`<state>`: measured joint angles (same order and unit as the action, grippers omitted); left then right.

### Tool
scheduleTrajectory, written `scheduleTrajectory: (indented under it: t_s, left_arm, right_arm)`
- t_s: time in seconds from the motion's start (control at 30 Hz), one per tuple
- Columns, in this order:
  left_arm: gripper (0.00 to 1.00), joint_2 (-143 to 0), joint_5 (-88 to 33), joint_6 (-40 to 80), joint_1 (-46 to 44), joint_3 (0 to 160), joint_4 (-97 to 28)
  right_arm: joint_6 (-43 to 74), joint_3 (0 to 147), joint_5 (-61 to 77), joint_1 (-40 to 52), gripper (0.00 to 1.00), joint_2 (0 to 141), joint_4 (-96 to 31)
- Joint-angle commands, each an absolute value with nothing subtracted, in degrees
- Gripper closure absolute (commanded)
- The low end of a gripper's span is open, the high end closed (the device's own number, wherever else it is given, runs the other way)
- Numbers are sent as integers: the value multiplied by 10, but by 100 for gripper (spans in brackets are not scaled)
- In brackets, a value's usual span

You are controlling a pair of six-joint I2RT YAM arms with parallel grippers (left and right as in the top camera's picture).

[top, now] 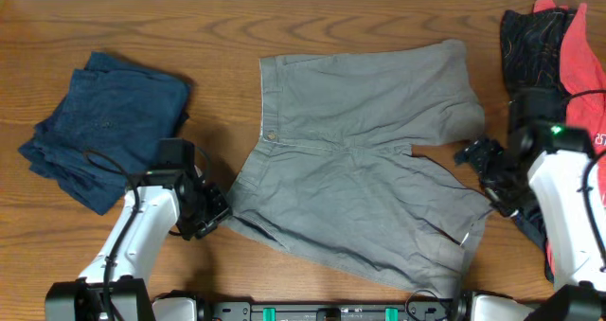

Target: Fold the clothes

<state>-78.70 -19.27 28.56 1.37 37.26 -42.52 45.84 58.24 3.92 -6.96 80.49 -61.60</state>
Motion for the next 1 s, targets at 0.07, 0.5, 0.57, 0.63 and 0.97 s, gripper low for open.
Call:
scheduleTrajectory:
  t_s: [0.07,0.5,0.57,0.63,0.97]
  left_arm:
    - [62,-785,-215,292,15,368,-432]
    - [62,-785,-228,292,15,368,-434]
    - [46,-785,-237,292,15,368,-433]
    - [31,-785,-241,292,15,368,-433]
    - [22,-785,-316,292,15,368,-394]
  right_arm:
    - [385,509,156,-28,67,818,-543]
    - [387,397,133,24,99,870,-387]
    - [385,396,128,24,99,885,-348]
    - [376,396,126,24,99,896,-303]
    - [376,402,89,17,99,971,-100]
